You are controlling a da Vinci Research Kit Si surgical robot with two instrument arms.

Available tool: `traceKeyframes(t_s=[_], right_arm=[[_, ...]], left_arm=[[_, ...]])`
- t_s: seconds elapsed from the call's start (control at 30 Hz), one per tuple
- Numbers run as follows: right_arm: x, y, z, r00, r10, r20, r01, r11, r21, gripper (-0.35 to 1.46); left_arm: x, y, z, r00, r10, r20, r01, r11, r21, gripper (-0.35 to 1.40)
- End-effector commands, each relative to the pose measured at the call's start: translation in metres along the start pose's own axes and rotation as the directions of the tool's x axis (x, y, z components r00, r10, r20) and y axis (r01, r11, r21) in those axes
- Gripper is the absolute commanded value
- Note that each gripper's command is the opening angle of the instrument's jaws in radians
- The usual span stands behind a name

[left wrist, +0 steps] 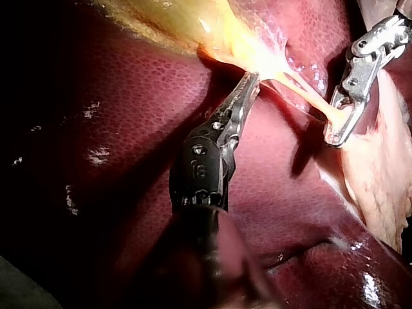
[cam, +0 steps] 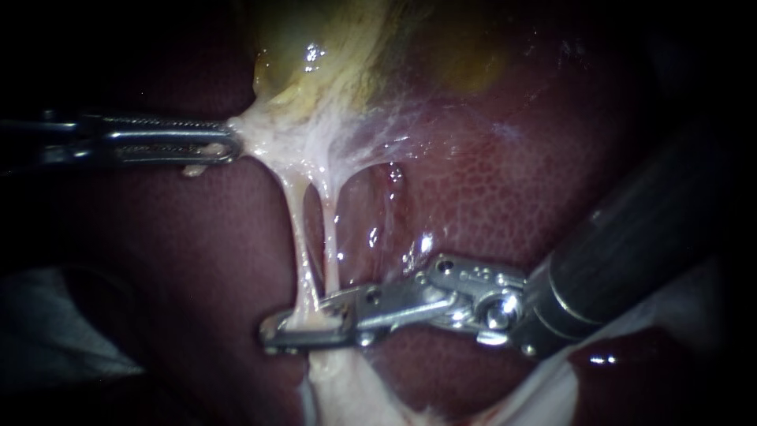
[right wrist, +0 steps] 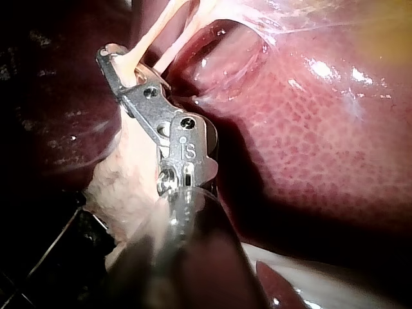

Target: Going back first clip left tube

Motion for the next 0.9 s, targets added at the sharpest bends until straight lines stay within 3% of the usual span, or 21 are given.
traceKeyframes(t_s=[0.03, 0.07, 0.2, 0.3, 0.47, 0.57, 0.67, 0.9], right_arm=[[0.0000, 0.0000, 0.0001, 1.000, 0.000, 0.000, 0.000, 1.000, 0.000, -0.35], [0.0000, 0.0001, 0.0001, 1.000, 0.005, -0.001, -0.005, 1.000, -0.003, -0.32], [0.0000, 0.0010, 0.0004, 0.999, -0.048, -0.012, 0.047, 0.998, -0.050, 0.23], [0.0001, 0.0021, 0.0003, 0.997, -0.070, -0.033, 0.065, 0.991, -0.118, 0.38], [0.0003, 0.0035, -0.0006, 0.993, -0.116, -0.038, 0.106, 0.973, -0.205, 0.45], [0.0005, 0.0041, -0.0013, 0.993, -0.116, -0.014, 0.108, 0.957, -0.270, 0.48], [0.0006, 0.0041, -0.0020, 0.994, -0.111, -0.002, 0.105, 0.946, -0.306, 0.49], [0.0003, 0.0032, -0.0043, 0.995, -0.104, 0.001, 0.099, 0.940, -0.326, 0.50]], left_arm=[[0.0000, 0.0000, 0.0000, 1.0000, 0.000, 0.000, 0.000, 1.000, 0.000, -0.35], [0.0000, 0.0000, 0.0000, 1.0000, 0.000, 0.000, 0.000, 1.000, 0.000, -0.35], [0.0000, 0.0000, 0.0000, 1.0000, -0.001, 0.000, 0.001, 1.000, 0.001, -0.35], [0.0000, 0.0001, 0.0000, 1.0000, -0.001, 0.000, 0.001, 1.000, 0.001, -0.35], [0.0000, 0.0001, 0.0001, 1.0000, 0.000, -0.001, 0.000, 1.000, 0.001, -0.35], [0.0000, 0.0001, 0.0001, 1.0000, -0.001, -0.001, 0.001, 1.000, 0.001, -0.35], [0.0000, 0.0001, 0.0001, 1.0000, -0.001, -0.001, 0.001, 1.000, 0.001, -0.35], [0.0000, 0.0001, 0.0001, 1.0000, 0.000, -0.001, 0.000, 1.000, 0.001, -0.35]])
